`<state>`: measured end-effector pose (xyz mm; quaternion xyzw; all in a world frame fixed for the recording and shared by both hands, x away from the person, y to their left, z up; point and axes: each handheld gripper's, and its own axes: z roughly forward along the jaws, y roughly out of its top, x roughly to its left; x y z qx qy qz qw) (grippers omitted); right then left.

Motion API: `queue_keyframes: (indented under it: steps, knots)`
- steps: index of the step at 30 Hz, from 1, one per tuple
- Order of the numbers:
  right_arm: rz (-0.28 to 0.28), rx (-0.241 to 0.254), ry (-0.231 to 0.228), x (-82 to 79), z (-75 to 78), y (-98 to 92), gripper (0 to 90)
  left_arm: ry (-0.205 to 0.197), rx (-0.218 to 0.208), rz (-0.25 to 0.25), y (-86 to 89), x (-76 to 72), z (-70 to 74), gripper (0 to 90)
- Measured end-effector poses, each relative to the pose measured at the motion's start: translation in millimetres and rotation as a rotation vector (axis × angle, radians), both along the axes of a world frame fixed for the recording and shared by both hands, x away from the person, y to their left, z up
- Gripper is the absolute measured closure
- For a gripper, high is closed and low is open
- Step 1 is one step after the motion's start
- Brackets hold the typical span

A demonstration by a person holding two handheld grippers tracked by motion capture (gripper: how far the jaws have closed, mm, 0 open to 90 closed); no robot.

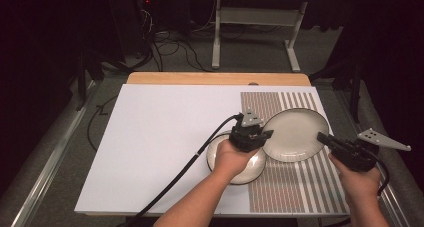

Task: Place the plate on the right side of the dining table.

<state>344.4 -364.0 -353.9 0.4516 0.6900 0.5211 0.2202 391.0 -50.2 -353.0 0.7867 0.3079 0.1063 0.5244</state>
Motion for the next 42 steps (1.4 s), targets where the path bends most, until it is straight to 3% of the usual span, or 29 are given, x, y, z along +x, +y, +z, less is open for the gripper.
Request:
queue_keyframes:
  steps: [6,16,29,42]
  knots:
    - [-0.026,0.008,0.036,5.2,-12.8,-14.3,86.1,0.038,0.019,0.004,-16.1,7.1,-10.8,78.1]
    - [-0.046,-0.015,0.086,6.7,-27.4,-21.3,86.0,0.082,0.058,0.001,-26.4,10.2,-27.5,77.7]
    - [-0.058,-0.053,0.107,6.1,-35.9,-21.7,86.1,0.099,0.101,0.007,-31.1,12.6,-38.1,77.7]
    - [-0.057,-0.027,0.117,8.2,-40.5,-25.0,86.3,0.109,0.093,0.025,-33.7,13.9,-37.8,77.5]
